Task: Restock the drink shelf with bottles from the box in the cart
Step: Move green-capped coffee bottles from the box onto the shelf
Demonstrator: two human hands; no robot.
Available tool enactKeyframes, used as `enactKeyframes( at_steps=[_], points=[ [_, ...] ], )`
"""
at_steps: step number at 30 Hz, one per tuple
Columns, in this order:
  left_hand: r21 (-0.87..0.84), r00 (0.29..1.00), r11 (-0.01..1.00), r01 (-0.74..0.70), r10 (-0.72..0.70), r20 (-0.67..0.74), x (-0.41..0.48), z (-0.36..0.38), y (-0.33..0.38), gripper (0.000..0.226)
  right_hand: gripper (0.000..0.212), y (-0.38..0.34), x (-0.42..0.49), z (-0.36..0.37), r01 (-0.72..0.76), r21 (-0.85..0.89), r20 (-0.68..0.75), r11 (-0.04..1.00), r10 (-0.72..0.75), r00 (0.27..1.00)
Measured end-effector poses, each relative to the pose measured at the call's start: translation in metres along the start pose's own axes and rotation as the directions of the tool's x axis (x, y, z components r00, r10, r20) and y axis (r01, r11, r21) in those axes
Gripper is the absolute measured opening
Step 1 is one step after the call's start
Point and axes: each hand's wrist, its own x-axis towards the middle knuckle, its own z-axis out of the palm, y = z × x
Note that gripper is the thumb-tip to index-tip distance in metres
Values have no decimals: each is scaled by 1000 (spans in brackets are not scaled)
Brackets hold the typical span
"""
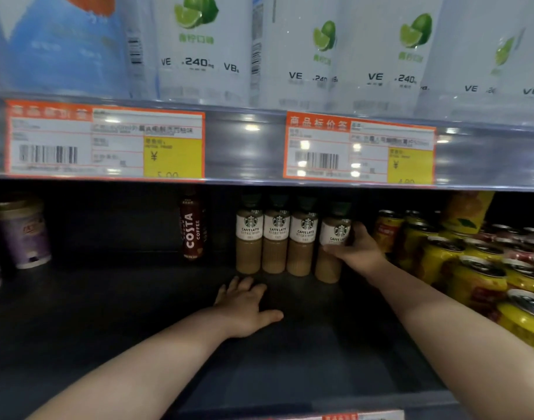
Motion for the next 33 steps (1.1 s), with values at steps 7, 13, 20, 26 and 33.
enactKeyframes(
  at_steps=[7,13,20,26,33],
  points=[
    [-20,1000,1000,13,-13,21,0,-3,0,79,71,4,17,4,-25,-41,81,999,28,996],
    [-31,1000,999,28,-27,13,-4,-6,4,77,74,2,20,4,-46,-113,100,992,58,993],
    [-33,999,998,48,-48,-13,-10,-11,8,75,80,-7,3,4,47,-235,40,971,-39,998],
    [-12,989,995,102,-103,-110,-29,-22,11,71,68,-28,-36,5,397,-699,170,595,-401,900],
    [62,956,980,189,-169,-240,-82,-40,-16,70,57,-73,-86,43,609,-676,536,414,-292,793]
  ],
)
